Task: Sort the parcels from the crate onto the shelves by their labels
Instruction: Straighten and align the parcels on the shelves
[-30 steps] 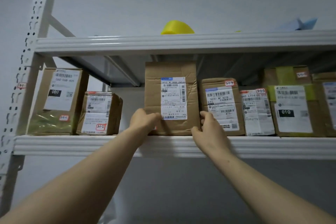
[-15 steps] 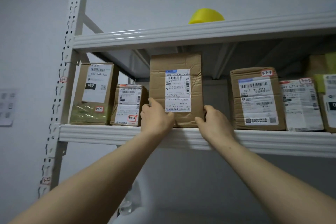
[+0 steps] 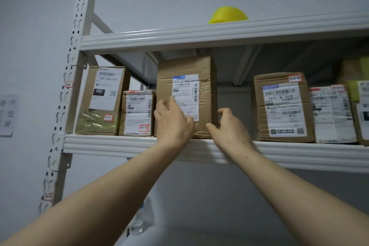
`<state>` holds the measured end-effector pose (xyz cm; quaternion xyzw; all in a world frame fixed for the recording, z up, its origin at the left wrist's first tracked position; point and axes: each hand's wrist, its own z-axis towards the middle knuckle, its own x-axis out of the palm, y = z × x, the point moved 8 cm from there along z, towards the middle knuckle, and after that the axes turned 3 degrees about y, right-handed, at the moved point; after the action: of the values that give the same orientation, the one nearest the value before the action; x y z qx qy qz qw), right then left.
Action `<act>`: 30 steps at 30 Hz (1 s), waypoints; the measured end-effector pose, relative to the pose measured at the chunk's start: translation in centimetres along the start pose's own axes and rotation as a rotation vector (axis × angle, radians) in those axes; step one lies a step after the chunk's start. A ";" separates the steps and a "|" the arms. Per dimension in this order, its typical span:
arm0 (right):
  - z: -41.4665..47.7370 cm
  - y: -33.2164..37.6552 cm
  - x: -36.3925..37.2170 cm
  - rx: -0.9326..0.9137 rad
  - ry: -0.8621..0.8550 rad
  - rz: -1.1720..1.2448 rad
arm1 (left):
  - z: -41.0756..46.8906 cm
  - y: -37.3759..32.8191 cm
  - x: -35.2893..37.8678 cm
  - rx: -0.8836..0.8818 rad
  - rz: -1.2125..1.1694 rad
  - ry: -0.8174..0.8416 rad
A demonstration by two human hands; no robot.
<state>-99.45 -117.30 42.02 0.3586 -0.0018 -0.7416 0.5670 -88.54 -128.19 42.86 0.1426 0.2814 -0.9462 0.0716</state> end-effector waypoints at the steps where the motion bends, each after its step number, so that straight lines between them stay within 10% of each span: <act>1: 0.0 -0.3 -0.8 -0.010 -0.040 0.024 | 0.0 -1.0 -0.1 0.050 -0.012 -0.024; 7: -0.2 -5.1 -8.4 -0.035 -0.348 -0.011 | 0.5 -9.8 3.6 0.308 -0.232 0.095; 15: -0.7 -12.3 -12.4 0.137 -0.268 -0.137 | -1.8 -13.7 13.5 -0.164 -0.512 0.594; 30: 1.0 -10.3 -8.0 0.145 -0.133 0.055 | -3.1 -10.2 9.0 -0.184 -0.164 0.376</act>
<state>-107.78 -107.29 42.79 0.3485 -0.1027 -0.7457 0.5585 -98.54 -118.53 42.82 0.2858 0.3856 -0.8760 -0.0467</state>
